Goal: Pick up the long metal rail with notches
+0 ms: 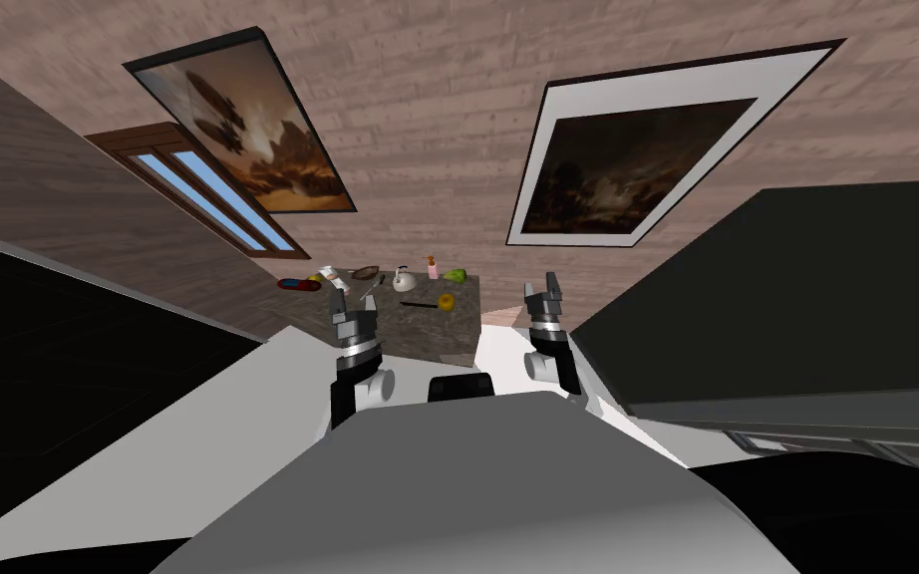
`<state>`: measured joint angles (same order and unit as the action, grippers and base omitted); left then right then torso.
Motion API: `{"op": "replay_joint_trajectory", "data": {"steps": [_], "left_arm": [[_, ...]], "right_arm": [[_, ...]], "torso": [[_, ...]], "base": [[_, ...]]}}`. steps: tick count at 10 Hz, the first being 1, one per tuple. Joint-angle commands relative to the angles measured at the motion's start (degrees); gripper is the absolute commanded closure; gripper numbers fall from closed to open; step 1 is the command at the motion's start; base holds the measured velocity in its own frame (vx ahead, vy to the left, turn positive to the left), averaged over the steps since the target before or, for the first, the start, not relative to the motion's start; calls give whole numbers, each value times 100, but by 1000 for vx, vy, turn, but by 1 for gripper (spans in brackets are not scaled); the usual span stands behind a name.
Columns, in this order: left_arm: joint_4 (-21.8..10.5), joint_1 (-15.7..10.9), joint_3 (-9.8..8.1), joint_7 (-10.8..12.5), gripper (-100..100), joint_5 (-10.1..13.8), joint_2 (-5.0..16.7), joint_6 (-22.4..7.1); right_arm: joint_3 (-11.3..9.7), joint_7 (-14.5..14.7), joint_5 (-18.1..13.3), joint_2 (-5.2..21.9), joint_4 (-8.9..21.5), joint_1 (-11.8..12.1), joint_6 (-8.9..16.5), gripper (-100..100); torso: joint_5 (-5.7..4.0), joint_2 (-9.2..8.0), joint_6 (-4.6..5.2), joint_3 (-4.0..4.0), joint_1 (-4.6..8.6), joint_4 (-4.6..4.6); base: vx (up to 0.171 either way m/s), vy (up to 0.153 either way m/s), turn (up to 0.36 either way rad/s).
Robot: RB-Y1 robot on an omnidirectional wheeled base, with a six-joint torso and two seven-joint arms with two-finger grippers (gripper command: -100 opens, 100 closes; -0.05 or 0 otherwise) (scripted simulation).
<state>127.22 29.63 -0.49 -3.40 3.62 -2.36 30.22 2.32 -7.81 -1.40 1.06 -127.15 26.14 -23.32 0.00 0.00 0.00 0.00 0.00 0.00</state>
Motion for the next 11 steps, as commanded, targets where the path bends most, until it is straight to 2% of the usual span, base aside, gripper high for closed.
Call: {"op": "replay_joint_trajectory", "data": {"steps": [1,3,4,6,7,9,10,11], "left_arm": [[-49,-41,-38,8,-100,27,269,-109],[-166,-140,-127,24,-100,89,611,-366],[-166,-140,-127,24,-100,89,689,-366],[-351,-295,-256,46,-100,180,1062,-725],[-351,-295,-256,46,-100,180,1137,-756],[-603,-504,-414,70,-100,293,1538,-1173],[-603,-504,-414,70,-100,293,1579,-1258],[-752,-627,-501,81,-100,355,1792,-1490]], "right_arm": [[0,0,0,0,0,0,0,0],[0,0,0,0,0,-1,0,0],[0,0,0,0,0,-1,0,0],[0,0,0,0,0,-1,0,0],[0,0,0,0,0,-1,0,0],[0,0,0,0,0,-1,0,0],[0,0,0,0,0,-1,0,0],[0,0,0,0,0,0,0,0]], "torso": [[0,0,0,0,0,0],[0,-9,1,5,-3,2],[1,-15,1,8,-4,3],[1,-12,2,7,-3,3],[1,-16,2,9,-4,3],[1,-14,1,8,-4,3],[1,-19,2,11,-2,4],[1,-16,0,10,-2,4]], "base": [[-13,-1,-49],[-38,1,-79],[-35,6,-32],[-41,3,-107],[-38,3,-36],[-49,-3,-117],[-46,-2,-60],[-46,-3,-108]]}}
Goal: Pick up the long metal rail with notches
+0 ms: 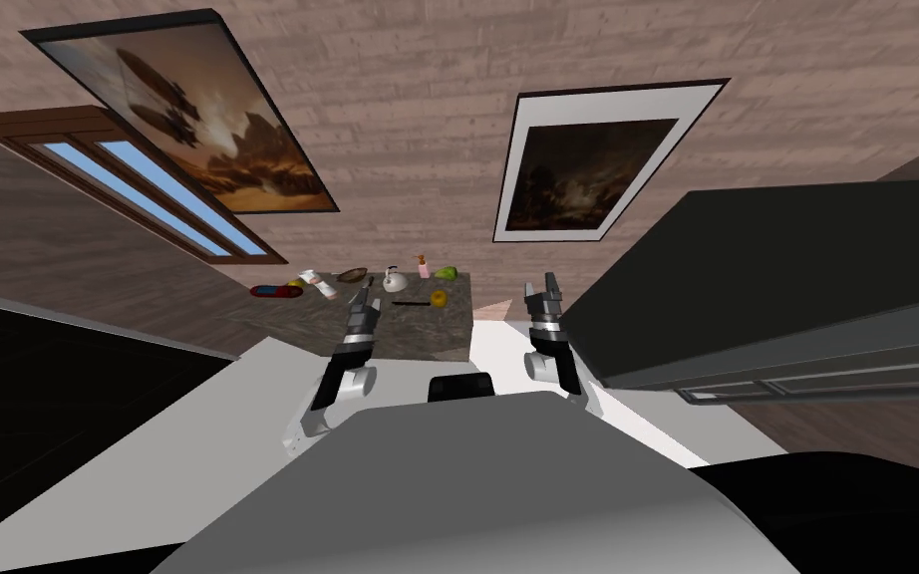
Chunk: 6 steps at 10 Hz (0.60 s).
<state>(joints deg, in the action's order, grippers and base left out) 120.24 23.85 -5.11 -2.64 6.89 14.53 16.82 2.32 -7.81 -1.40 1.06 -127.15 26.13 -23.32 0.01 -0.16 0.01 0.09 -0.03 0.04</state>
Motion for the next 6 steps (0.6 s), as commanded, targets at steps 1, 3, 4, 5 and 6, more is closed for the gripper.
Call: {"op": "replay_joint_trajectory", "data": {"steps": [1,3,4,5,6], "left_arm": [[-54,-50,-39,5,-100,29,103,-205],[-220,-186,-129,15,-100,93,309,-512],[-401,-334,-221,23,-100,160,508,-730],[-401,-334,-221,23,-100,160,508,-839],[-598,-494,-314,29,-100,227,700,-988]], "right_arm": [[0,0,0,0,0,0,0,0],[0,0,0,0,0,0,0,0],[0,0,0,0,0,1,0,0],[0,0,0,0,0,0,0,0],[1,0,0,0,0,1,0,0]], "torso": [[0,0,0,0,0,0],[0,0,-1,0,0,0],[0,4,-2,-2,0,0],[0,5,1,-3,0,-1],[0,6,-3,-3,0,-1]], "base": [[-38,0,-50],[-39,1,-82],[-35,-4,-137],[-32,-3,-55],[-43,-11,-120]]}}
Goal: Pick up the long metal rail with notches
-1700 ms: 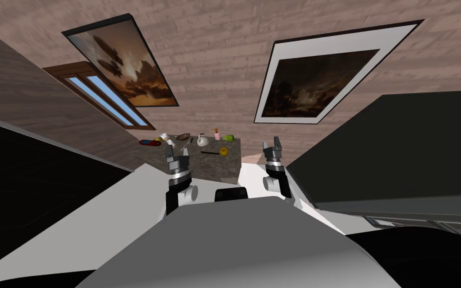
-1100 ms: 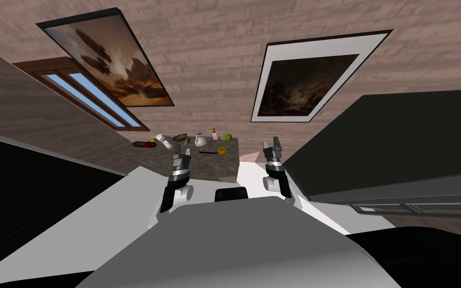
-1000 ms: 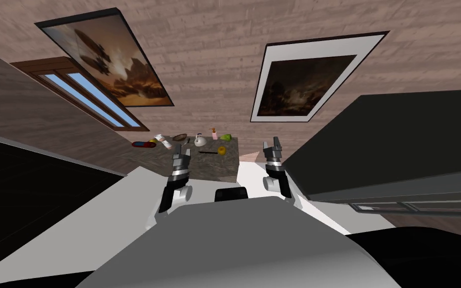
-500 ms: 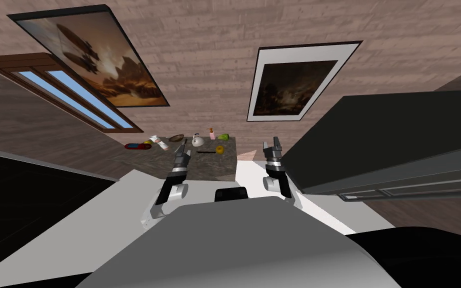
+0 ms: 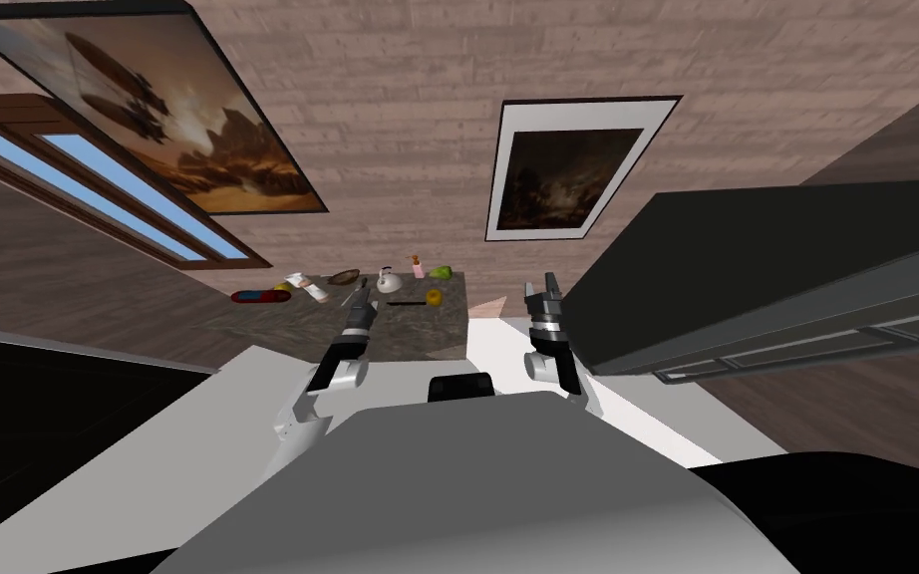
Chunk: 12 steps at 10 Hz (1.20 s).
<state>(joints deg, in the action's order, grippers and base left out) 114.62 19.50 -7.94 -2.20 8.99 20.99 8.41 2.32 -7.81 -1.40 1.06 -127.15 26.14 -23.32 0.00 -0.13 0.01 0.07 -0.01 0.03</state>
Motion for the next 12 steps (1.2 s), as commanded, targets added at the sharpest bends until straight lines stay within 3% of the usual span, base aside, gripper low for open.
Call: {"op": "replay_joint_trajectory", "data": {"steps": [1,2,5,6,7,8,11,12], "left_arm": [[-36,-59,-30,-15,-100,18,55,-286],[-36,-59,-30,-15,-100,18,55,-341],[-476,-413,-214,-11,-100,153,415,-852],[-476,-413,-214,-11,-100,153,415,-1045],[-688,-605,-303,-13,-100,220,583,-1237],[-718,-605,-303,-13,-100,220,583,-1431],[-1202,-1016,-473,-27,-100,348,904,-1989],[-1239,-1016,-473,-27,-100,348,904,-2196]], "right_arm": [[0,0,0,0,0,0,0,0],[0,0,0,0,0,1,0,0],[1,0,0,0,0,1,0,0],[0,0,0,0,0,0,0,0],[1,0,0,0,0,1,0,0],[0,0,0,0,0,0,0,0],[1,0,0,0,0,1,0,0],[0,0,0,0,0,1,0,0]], "torso": [[0,0,0,0,0,0],[1,1,-3,0,-1,0],[1,5,-3,-2,-3,-1],[0,1,0,-1,-1,0],[1,3,-3,-1,-2,0],[1,3,0,-2,-2,-1],[1,6,-4,-3,-3,-1],[1,5,-1,-3,-3,-1]], "base": [[-36,-2,-65],[-12,5,13],[-30,-2,-109],[-33,-3,-64],[-33,-1,-126],[-25,2,-75],[-25,-2,-109],[-22,2,-64]]}}
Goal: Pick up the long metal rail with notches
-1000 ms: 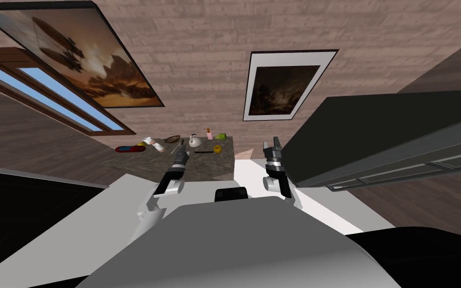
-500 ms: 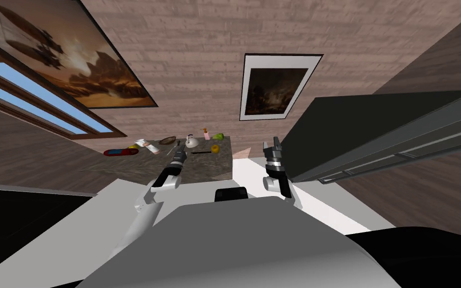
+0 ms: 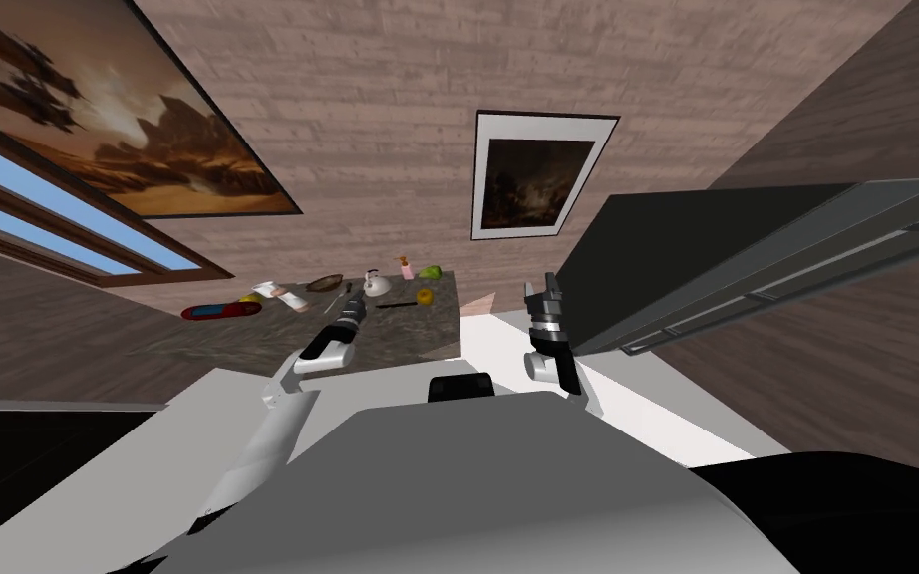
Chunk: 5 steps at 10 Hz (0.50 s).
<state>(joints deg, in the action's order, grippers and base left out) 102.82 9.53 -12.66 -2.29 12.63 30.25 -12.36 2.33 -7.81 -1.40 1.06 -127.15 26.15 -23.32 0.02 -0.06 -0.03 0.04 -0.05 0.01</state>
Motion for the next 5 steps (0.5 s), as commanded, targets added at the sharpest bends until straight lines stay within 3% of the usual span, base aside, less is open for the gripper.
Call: {"op": "replay_joint_trajectory", "data": {"steps": [1,3,4,5], "left_arm": [[-286,-236,-79,-29,-100,44,132,-286],[-338,-236,-79,-29,-100,44,132,-556],[-604,-461,-152,-44,-100,101,282,-751],[-627,-461,-152,-44,-100,101,282,-909]], "right_arm": [[0,0,0,0,0,0,0,0],[0,0,0,0,0,0,0,0],[0,0,0,0,0,0,0,0],[0,0,0,0,0,0,0,0]], "torso": [[0,0,0,0,0,0],[0,1,0,-1,1,0],[0,3,-2,-2,2,-1],[-1,4,3,-2,3,-1]], "base": [[-22,-2,-117],[-12,0,-33],[-12,-4,-112],[-12,0,-84]]}}
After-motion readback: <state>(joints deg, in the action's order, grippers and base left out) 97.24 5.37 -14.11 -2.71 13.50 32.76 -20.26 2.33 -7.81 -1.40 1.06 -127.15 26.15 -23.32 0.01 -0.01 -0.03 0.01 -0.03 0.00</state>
